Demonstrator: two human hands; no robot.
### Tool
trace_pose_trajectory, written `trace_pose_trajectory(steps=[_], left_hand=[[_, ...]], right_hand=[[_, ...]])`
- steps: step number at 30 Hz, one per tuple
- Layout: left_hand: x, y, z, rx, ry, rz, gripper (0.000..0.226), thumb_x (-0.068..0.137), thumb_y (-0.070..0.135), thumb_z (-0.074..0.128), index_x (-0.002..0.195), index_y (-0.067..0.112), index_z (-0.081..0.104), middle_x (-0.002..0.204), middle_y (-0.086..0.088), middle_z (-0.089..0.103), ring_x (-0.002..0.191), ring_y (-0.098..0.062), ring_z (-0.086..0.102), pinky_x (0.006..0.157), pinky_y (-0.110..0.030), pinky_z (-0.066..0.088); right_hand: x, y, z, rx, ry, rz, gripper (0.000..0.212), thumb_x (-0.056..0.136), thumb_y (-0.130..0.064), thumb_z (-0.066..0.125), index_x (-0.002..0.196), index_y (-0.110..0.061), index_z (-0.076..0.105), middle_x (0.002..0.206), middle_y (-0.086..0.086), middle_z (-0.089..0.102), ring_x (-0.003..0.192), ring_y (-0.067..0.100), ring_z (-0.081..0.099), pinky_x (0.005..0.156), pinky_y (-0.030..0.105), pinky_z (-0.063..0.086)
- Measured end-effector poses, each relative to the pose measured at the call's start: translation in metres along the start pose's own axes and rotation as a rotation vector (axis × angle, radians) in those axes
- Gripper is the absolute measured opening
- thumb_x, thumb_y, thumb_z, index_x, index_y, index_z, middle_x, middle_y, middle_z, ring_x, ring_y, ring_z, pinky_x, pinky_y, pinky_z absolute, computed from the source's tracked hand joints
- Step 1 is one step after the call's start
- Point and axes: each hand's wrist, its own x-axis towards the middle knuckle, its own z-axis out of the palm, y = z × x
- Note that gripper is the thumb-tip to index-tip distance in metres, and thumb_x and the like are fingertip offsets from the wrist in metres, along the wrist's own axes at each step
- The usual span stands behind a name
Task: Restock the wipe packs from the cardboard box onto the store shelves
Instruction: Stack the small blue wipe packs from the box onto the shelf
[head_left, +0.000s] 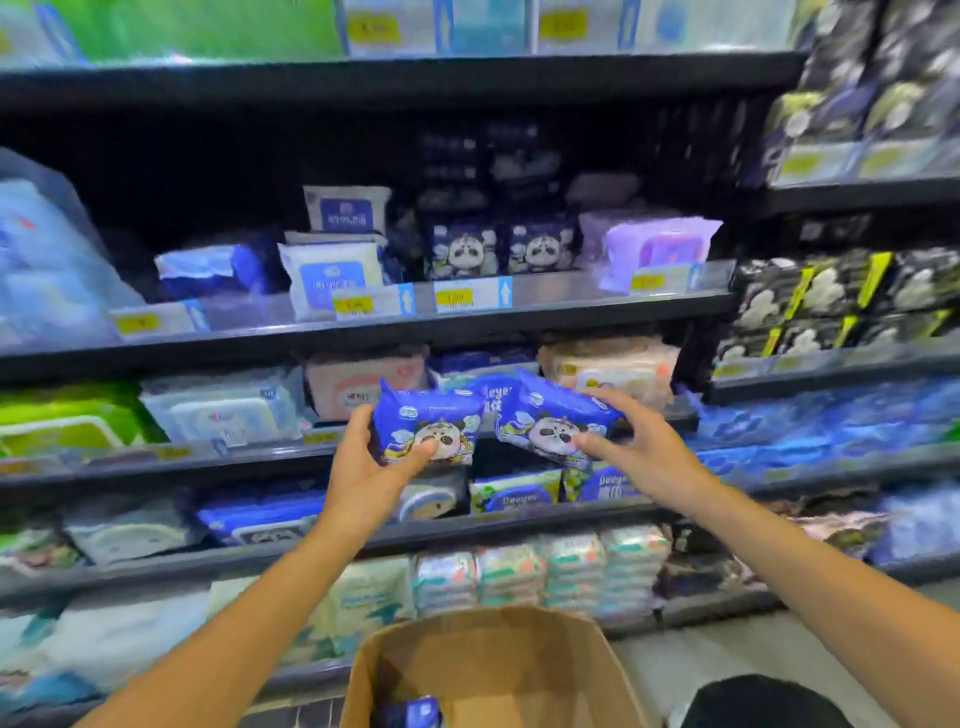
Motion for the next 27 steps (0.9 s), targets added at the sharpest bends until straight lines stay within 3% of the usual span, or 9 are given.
trace_pose_trajectory(steps=[2,5,7,12,17,21,24,27], left_hand=[[0.014,0.026,0.001,-0.022,0.014,0.055,0.043,0.080,0.006,0.081,0.114,0.015,0.056,0.101,0.001,0.073,0.084,-0.004,0.070,0.076,-0.018,0.053],[0.032,0.060,0.000,-0.022,0.035,0.117,0.045,0.079,0.015,0.084,0.115,0.021,0.057,0.103,0.009,0.073,0.092,-0.005,0.071,0.081,-0.021,0.054],[0.042,0.083,0.000,-0.024,0.029,0.140,0.045,0.080,0.018,0.083,0.117,0.021,0.057,0.106,0.011,0.072,0.095,-0.002,0.069,0.083,-0.019,0.053],[0.066,0.121,0.005,-0.002,0.023,0.177,0.043,0.082,0.017,0.081,0.116,0.021,0.056,0.104,0.012,0.070,0.084,0.013,0.065,0.070,-0.003,0.046],[0.101,0.137,0.005,0.045,0.062,0.174,0.044,0.082,0.020,0.081,0.118,0.020,0.056,0.107,0.010,0.069,0.086,0.011,0.064,0.068,-0.005,0.048],[0.129,0.144,0.005,0.013,0.110,0.173,0.045,0.081,0.022,0.082,0.118,0.019,0.057,0.108,0.007,0.069,0.092,0.002,0.064,0.073,-0.013,0.047],[0.142,0.145,0.004,0.007,0.132,0.180,0.044,0.080,0.019,0.082,0.115,0.023,0.055,0.105,0.012,0.068,0.085,0.010,0.064,0.077,-0.016,0.049],[0.149,0.140,0.006,0.034,0.133,0.159,0.046,0.081,0.020,0.081,0.117,0.023,0.054,0.104,0.014,0.066,0.081,0.017,0.062,0.069,-0.011,0.047]], right_hand=[[0.014,-0.025,-0.017,-0.009,0.035,-0.073,0.040,0.088,-0.010,0.074,0.124,-0.020,0.058,0.114,-0.013,0.065,0.099,-0.018,0.057,0.086,0.003,0.040],[0.036,-0.053,-0.040,-0.032,0.060,-0.145,0.042,0.089,-0.015,0.074,0.126,-0.025,0.058,0.113,-0.010,0.068,0.091,-0.001,0.065,0.082,0.016,0.052],[0.050,-0.069,-0.054,-0.047,0.068,-0.185,0.042,0.089,-0.014,0.074,0.125,-0.029,0.057,0.111,-0.012,0.067,0.085,-0.003,0.064,0.077,0.013,0.051],[0.080,-0.087,-0.079,-0.092,0.141,-0.249,0.044,0.090,-0.014,0.073,0.119,-0.042,0.054,0.115,-0.025,0.060,0.101,-0.015,0.055,0.081,0.000,0.038],[0.129,-0.088,-0.088,-0.116,0.171,-0.252,0.045,0.091,-0.014,0.071,0.131,-0.026,0.055,0.121,-0.003,0.065,0.107,0.014,0.061,0.089,0.023,0.050],[0.178,-0.097,-0.087,-0.181,0.206,-0.281,0.047,0.090,-0.013,0.071,0.134,-0.020,0.055,0.123,0.000,0.063,0.099,0.019,0.061,0.084,0.023,0.049],[0.212,-0.098,-0.077,-0.297,0.157,-0.221,0.052,0.092,-0.018,0.070,0.140,-0.019,0.050,0.128,0.010,0.058,0.113,0.027,0.057,0.099,0.037,0.046],[0.233,-0.085,-0.063,-0.532,0.064,-0.070,0.048,0.096,-0.015,0.063,0.142,-0.019,0.050,0.138,0.017,0.049,0.122,0.034,0.053,0.100,0.036,0.042]])
